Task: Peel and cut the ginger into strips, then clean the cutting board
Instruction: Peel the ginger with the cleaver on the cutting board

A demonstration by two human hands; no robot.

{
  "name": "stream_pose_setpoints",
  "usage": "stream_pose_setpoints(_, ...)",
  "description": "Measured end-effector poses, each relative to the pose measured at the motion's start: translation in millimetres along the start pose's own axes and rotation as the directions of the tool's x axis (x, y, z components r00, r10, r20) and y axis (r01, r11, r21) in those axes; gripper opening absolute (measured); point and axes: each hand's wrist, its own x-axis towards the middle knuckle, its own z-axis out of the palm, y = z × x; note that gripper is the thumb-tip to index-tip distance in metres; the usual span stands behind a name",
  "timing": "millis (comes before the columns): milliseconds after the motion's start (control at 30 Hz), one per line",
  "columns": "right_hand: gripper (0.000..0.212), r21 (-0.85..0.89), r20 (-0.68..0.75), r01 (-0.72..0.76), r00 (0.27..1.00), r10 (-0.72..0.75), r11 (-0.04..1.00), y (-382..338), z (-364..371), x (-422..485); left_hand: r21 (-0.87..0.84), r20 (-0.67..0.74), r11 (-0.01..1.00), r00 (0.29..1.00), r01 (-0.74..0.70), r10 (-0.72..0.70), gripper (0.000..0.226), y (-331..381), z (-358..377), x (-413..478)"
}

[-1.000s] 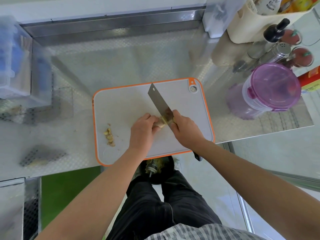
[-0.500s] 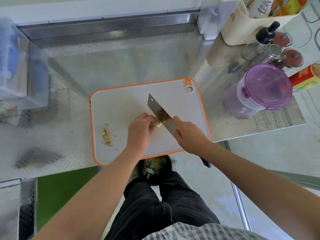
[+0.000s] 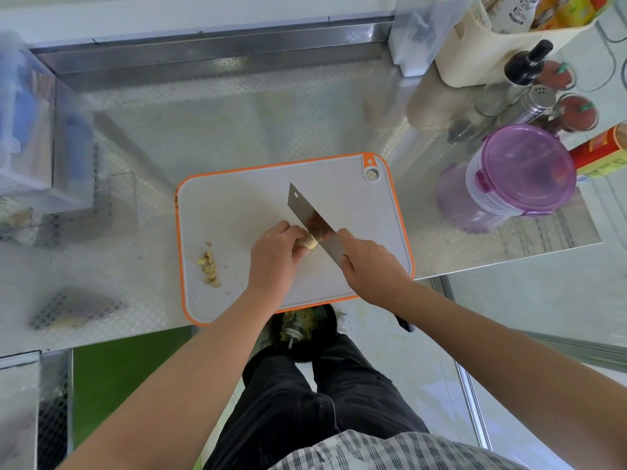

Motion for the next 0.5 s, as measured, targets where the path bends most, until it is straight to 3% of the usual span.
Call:
stream_pose_setpoints(233,0.016,-0.034,0.002,-0.017,1.000,0.017,0.999,-8.5,6.5,18.9,0.010,-0.003,1.000,1.000,-0.002,0.002,0.019,-0.5,1.7,-0.5)
stream_pose_setpoints(500,0.015,0.051,-0.036,-0.040,0.998,0.042,0.998,-11.0,27.2,46.2,-0.008,0.003,1.000,1.000,-0.006,0.006,0.020,1.3,-0.6,-0.5)
